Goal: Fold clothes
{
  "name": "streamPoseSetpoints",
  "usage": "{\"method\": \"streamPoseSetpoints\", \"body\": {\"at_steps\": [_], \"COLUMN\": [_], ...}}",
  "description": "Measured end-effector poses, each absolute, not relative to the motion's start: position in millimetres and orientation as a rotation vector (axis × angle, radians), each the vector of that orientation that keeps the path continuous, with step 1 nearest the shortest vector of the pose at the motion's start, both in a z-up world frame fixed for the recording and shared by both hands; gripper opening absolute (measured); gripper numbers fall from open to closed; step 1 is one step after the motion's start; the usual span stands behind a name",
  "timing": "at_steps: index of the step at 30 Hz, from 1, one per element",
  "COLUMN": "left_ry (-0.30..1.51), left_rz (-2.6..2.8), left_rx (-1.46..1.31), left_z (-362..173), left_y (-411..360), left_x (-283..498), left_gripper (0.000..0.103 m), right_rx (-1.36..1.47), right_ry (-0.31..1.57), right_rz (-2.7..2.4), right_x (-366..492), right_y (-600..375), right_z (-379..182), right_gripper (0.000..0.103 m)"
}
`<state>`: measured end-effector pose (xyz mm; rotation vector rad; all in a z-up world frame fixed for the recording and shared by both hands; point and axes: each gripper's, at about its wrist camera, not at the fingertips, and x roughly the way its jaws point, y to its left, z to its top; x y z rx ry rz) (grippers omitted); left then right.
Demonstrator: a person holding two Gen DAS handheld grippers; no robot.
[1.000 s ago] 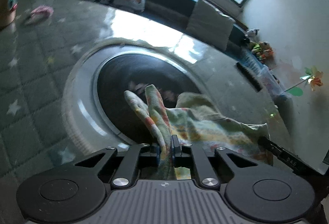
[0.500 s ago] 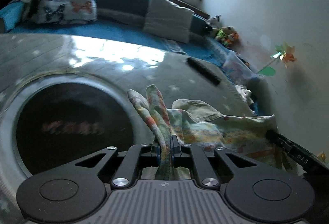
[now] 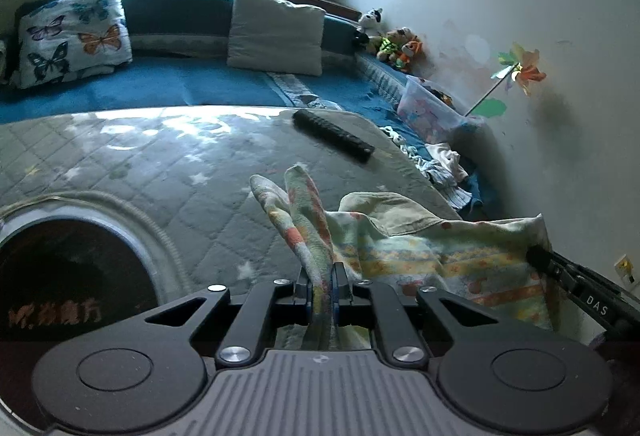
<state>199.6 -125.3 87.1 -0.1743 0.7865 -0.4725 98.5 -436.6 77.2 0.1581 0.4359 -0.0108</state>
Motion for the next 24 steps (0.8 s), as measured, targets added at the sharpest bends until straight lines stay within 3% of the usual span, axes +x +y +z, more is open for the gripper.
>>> {"method": "streamPoseSetpoints", "body": {"at_steps": [24], "left_ry": [0.847], "left_rz": [-0.488], "left_rx": [-0.102], "left_z": [75], "left_y": [-168], "left_x": [220], "left_gripper": [0.010], "right_rx": [0.129], "right_ry": [0.465], "right_rz": [-0.111], "right_x": [107], "right_y": [-464], "right_z": [68], "right_gripper": [0.008]}}
